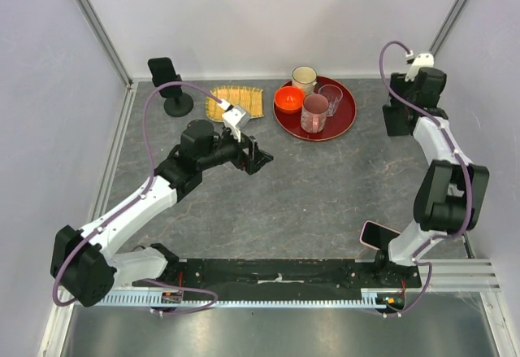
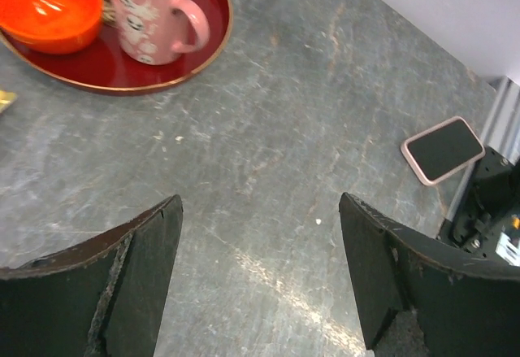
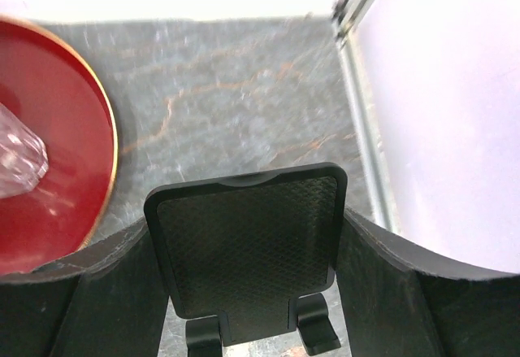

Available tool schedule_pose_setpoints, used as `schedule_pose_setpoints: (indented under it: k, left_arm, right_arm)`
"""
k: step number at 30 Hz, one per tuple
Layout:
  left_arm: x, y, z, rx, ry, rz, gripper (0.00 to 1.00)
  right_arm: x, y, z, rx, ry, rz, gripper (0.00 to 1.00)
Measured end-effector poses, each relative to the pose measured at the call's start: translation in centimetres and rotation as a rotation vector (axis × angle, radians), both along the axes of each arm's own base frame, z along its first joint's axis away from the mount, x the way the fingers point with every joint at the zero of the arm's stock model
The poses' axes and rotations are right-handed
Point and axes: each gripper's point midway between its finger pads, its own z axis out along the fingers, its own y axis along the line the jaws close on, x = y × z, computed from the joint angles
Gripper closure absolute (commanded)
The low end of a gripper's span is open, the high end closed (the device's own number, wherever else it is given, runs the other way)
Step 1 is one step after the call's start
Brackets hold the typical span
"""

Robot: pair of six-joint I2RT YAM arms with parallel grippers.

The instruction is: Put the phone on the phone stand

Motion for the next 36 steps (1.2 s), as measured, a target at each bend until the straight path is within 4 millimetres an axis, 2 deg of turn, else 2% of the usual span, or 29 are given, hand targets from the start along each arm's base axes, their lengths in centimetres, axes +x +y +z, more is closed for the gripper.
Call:
schedule_pose_setpoints:
  k: [2,4,7,9,11,13,14,17,20,22,26,29,31,33,36]
  left_arm:
    - [0.4,0.9,1.0,-0.005,-0.027,0.048,0.17]
    - [0.9,2.3,2.3,-0.019,-0.062,0.106,0.17]
    - [2.0,5.8,5.3,-0.061,-0.143,0.242,0.16]
    - [2.9,8.9,7.1,-0.095,-0.186,0.363,0.16]
    - [3.6,11.5,8.2,-0.119,-0.210,0.470,0.16]
    - [3.8,13.6,9.0,-0.136,-0.226,0.561,0.14]
    - [3.7,14.2,9.1,-0.144,-0.228,0.587,0.14]
    - [2.7,15.6,9.7,-0.179,-0.222,0.656,0.13]
    - [0.8,17.3,10.1,-0.219,-0.205,0.725,0.11]
    - [-0.5,18.4,10.3,-0.240,-0.193,0.769,0.11]
    - [-3.0,20.3,10.2,-0.259,-0.179,0.832,0.08]
    - [-4.2,20.8,9.8,-0.262,-0.162,0.840,0.01]
    - [-4.2,20.5,8.5,-0.228,-0.117,0.830,0.00]
    - [-3.7,19.9,6.5,-0.171,-0.043,0.815,0.00]
    - [-2.7,18.9,3.3,-0.081,0.078,0.798,0.00]
  right_arm:
    - [-0.7,0.2,3.7,-0.012,-0.076,-0.025,1.00]
    - [-1.5,1.3,7.5,-0.015,-0.156,-0.029,1.00]
    - [-3.1,6.1,13.8,0.001,-0.296,0.037,1.00]
    - [-4.4,12.3,17.8,0.031,-0.386,0.157,1.00]
    - [-5.6,18.5,20.5,0.086,-0.452,0.291,1.00]
    - [-7.0,24.5,21.9,0.167,-0.494,0.421,1.00]
    - [-7.6,26.7,22.1,0.203,-0.496,0.464,1.00]
    - [-9.7,33.5,21.2,0.328,-0.485,0.580,1.00]
    - [-11.2,38.6,18.3,0.397,-0.436,0.642,1.00]
    - [-12.1,41.9,15.3,0.414,-0.379,0.679,1.00]
    - [-12.9,47.0,9.0,0.380,-0.272,0.742,1.00]
    - [-13.6,49.5,4.6,0.333,-0.201,0.777,1.00]
    - [-14.0,50.5,2.3,0.305,-0.161,0.791,1.00]
    - [-14.6,51.3,0.9,0.289,-0.137,0.798,1.00]
    - [-14.4,51.6,0.2,0.264,-0.138,0.759,0.98]
